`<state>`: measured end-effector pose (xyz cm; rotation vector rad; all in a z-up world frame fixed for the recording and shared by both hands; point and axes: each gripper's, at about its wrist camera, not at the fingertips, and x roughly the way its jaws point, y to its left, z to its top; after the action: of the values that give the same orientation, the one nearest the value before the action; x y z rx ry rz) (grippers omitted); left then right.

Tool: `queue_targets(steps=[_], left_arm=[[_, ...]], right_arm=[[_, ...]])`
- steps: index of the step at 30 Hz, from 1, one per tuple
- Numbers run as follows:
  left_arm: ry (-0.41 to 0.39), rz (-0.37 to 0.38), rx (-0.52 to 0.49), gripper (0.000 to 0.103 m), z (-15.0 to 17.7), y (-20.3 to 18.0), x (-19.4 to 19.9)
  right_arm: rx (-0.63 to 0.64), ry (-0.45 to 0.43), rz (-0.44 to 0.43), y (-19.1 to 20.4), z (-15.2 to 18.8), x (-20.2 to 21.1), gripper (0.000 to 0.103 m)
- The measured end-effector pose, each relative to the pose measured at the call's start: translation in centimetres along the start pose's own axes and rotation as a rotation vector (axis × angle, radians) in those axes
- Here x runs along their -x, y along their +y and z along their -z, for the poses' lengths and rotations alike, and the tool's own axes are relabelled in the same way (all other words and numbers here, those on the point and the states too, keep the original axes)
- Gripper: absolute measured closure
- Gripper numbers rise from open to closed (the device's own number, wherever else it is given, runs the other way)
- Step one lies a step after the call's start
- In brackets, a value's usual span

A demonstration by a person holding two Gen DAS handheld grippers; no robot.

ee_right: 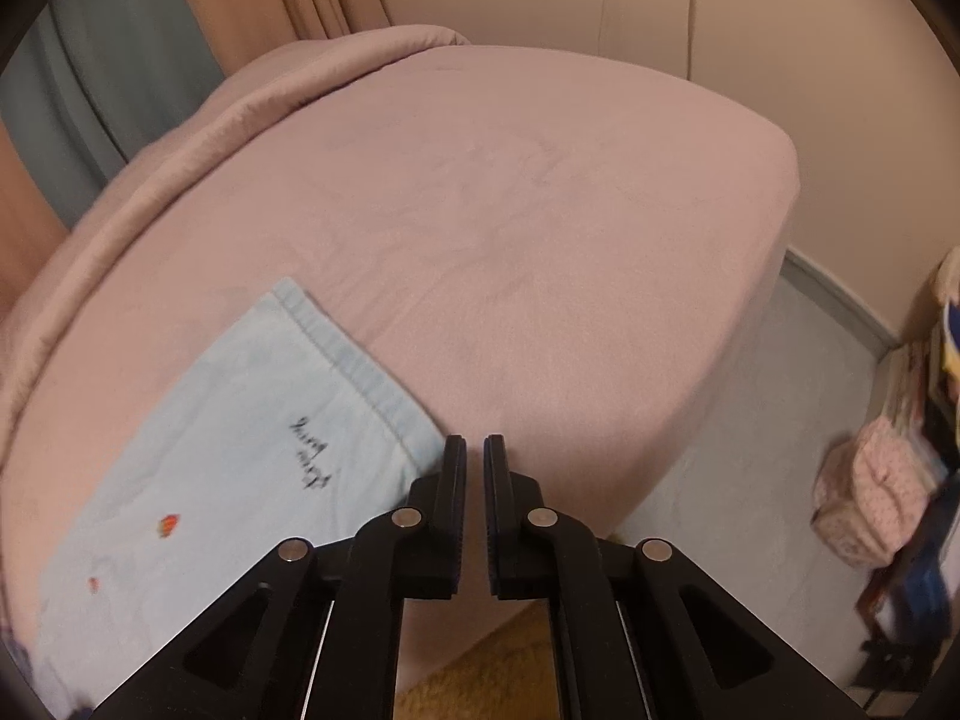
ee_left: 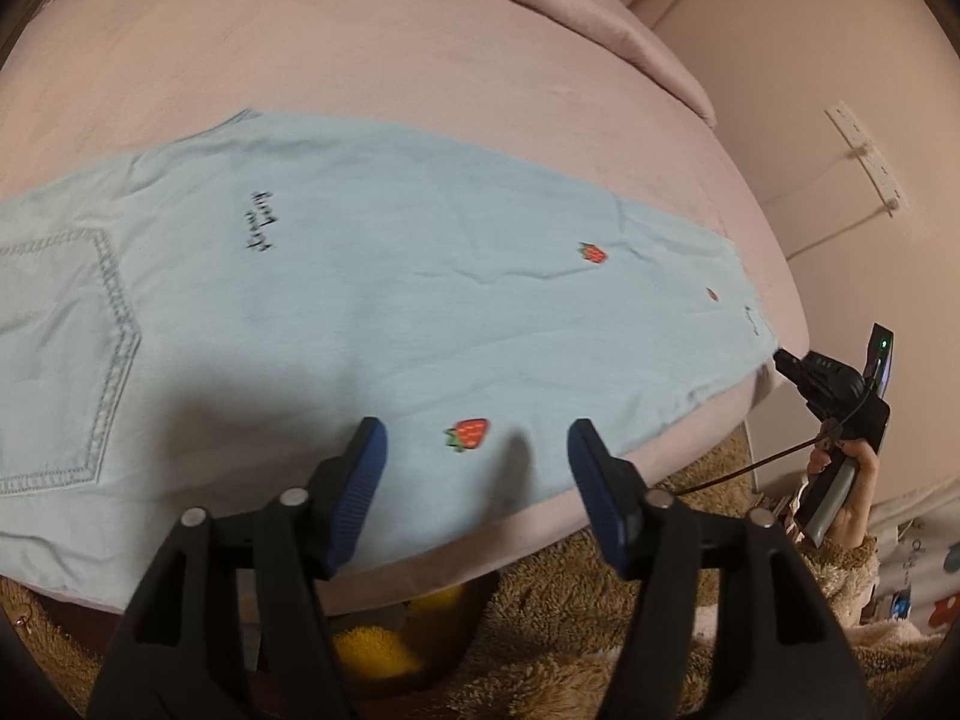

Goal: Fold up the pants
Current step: 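Grasp the leg hem with the right gripper, straighten it, and release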

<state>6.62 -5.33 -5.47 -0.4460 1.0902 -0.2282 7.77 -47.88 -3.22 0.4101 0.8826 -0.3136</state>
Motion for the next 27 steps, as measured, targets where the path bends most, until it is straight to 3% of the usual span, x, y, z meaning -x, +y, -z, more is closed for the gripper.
queue_targets(steps=[1, 2, 3, 8, 21, 27], left_arm=[[0.003, 0.002, -0.003, 0.036, 0.1, -0.2, -0.1], [0.007, 0.003, -0.003, 0.035, 0.1, -0.3, -0.3], [0.017, 0.003, -0.002, 0.035, 0.2, -0.3, -0.6], [0.049, -0.009, 0.01, 0.033, 0.4, -0.3, -1.7], [0.051, 0.0, 0.038, 0.025, 0.4, -0.3, -2.6], [0.039, 0.046, 0.105, 0.025, 0.2, 0.6, -2.3]], right_arm=[[-0.009, 0.004, -0.027, -0.1, 0.1, 0.2, 0.083], [-0.021, 0.009, -0.057, -0.3, 0.3, 0.2, 0.064], [-0.035, 0.011, -0.087, -0.4, 0.6, 0.2, 0.055], [-0.084, 0.053, -0.205, -0.6, 0.9, -1.2, 0.055], [-0.102, -0.006, -0.301, -0.5, 0.9, 0.5, 0.054], [-0.148, 0.093, -0.315, -0.7, 1.1, -3.4, 0.054]])
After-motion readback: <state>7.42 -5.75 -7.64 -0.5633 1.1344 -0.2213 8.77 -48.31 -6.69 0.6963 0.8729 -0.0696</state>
